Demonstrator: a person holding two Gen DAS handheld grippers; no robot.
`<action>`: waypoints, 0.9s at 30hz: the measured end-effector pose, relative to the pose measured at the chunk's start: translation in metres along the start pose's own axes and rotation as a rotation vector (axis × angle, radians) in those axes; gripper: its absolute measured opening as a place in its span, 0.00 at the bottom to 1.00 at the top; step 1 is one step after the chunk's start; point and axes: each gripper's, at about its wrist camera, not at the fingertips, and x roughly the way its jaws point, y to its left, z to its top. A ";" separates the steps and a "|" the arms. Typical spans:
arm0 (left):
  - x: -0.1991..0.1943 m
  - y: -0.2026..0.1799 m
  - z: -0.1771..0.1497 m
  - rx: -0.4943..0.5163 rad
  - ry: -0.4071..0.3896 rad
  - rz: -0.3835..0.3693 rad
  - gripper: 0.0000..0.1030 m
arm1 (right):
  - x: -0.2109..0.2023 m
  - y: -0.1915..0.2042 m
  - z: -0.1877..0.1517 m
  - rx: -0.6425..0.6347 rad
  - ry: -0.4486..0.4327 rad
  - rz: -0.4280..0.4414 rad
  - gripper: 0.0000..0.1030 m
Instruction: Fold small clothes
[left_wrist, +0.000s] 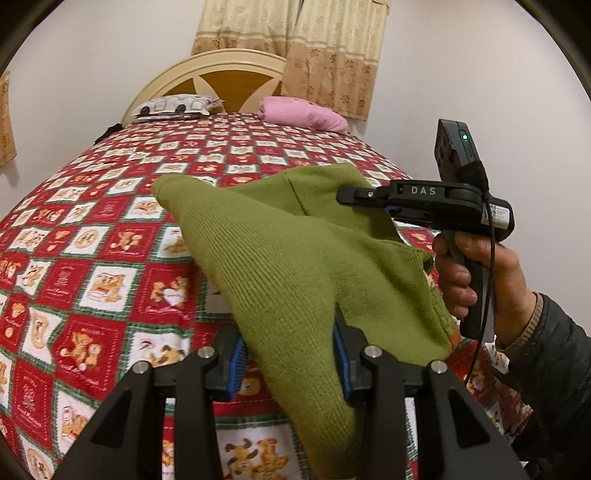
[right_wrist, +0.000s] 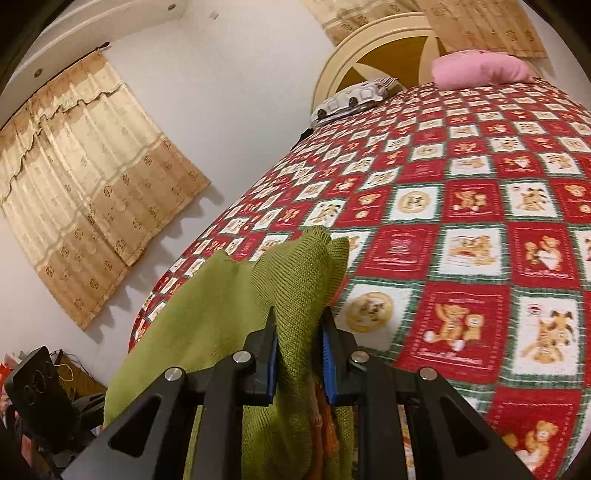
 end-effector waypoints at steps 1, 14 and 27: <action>-0.001 0.003 -0.001 -0.003 -0.003 0.005 0.39 | 0.003 0.002 0.000 -0.002 0.004 0.003 0.19; -0.011 0.031 -0.010 -0.033 -0.022 0.056 0.39 | 0.042 0.030 0.007 -0.044 0.051 0.037 0.19; -0.015 0.056 -0.024 -0.059 -0.010 0.099 0.39 | 0.077 0.052 0.001 -0.069 0.100 0.063 0.19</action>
